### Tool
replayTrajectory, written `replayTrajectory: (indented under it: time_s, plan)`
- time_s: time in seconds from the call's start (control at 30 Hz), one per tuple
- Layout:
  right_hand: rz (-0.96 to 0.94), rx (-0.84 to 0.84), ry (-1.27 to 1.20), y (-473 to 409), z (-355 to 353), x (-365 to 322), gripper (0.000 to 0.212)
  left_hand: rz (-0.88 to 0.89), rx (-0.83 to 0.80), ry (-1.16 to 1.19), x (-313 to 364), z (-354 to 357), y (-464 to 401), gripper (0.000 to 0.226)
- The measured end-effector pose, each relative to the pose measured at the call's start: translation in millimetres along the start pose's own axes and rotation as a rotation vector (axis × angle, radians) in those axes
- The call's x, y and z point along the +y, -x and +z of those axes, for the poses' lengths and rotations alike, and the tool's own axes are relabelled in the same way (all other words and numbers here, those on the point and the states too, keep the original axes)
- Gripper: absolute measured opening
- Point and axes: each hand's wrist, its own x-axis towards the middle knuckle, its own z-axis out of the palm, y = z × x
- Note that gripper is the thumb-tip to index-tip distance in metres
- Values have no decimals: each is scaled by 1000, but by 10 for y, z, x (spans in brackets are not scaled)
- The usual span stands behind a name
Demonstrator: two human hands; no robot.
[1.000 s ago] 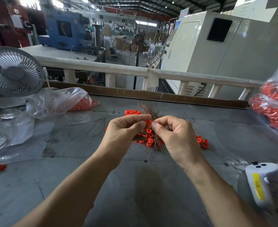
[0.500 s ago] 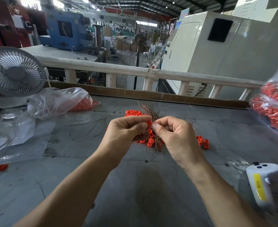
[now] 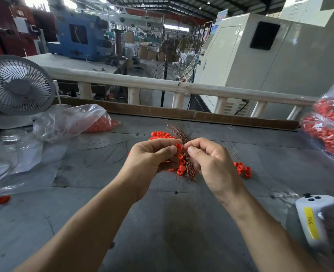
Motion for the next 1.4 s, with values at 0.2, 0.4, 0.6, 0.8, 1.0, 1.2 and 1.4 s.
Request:
replayTrajectory:
  time_s: [0.2,0.4,0.6,0.8,1.0,1.2,1.4]
  plan:
    - [69,-37,-65,8,32,7,28,21,-6,29,-8,-12,-10,18]
    - [105,-125,-46,27,66,35,24,9,7,42,2,-13,-6,19]
    - [102,-146,-2,18,50,74,16,7,24,70,15,-12,-7,18]
    - [74,406,283,-155,-279,197,7,25,73,60,-19,-36,-41,13]
    - [296,334,664,-187,-480,453,19,23,111,-3,-43,-62,-43,13]
    - [287,220,743,-207,-405,525,20,23,125,-29,-15,-52,-31,13]
    - [265,88,735,-166,-335,469,15,19,129,-64,-8,-45,-25,13]
